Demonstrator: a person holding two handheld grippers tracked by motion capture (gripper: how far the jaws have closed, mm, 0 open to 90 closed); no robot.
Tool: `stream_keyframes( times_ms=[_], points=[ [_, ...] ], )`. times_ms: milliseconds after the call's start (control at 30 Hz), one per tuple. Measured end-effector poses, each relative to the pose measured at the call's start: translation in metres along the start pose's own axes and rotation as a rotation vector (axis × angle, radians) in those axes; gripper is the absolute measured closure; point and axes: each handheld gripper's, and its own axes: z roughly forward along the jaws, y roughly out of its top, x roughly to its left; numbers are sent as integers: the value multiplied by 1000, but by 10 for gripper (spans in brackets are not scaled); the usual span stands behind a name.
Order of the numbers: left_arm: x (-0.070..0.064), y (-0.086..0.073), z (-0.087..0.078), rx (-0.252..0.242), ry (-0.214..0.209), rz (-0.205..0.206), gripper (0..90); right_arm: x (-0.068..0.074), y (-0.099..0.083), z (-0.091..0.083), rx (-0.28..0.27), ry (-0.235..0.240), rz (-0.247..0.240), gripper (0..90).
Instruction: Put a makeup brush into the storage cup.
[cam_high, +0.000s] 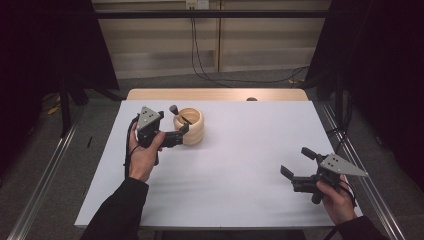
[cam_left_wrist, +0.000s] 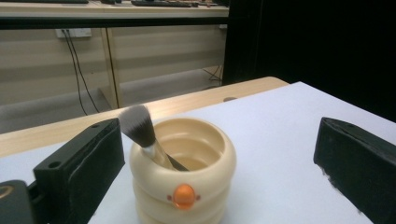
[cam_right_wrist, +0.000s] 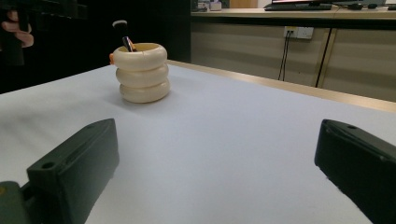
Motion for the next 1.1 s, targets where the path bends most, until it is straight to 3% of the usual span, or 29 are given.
stream_keyframes(
  times_ms=[267, 533, 633, 767, 933, 1033, 1100],
  points=[
    [-11, -9, -20, -11, -12, 16, 14, -1, 0, -2, 2, -1, -9, 0],
    [-17, -21, -37, -17, -12, -10, 9, -1, 0, -2, 0, -4, -3, 0],
    [-18, -27, -46, -9, -17, 28, 8, -2, -1, -3, 8, -15, -6, 0],
    [-20, -38, -59, -19, -4, 31, 5, -3, -1, -5, 2, -15, 3, 0],
    [-20, -52, -71, -11, 16, 16, 9, -3, -1, -7, 5, -20, 1, 0],
    [-21, -60, -76, -17, 19, -18, 9, -3, -2, -8, 6, -28, 7, 0],
    [-24, -62, -80, -10, 24, -4, 9, -4, -2, -9, 6, -28, 3, 0]
  ],
)
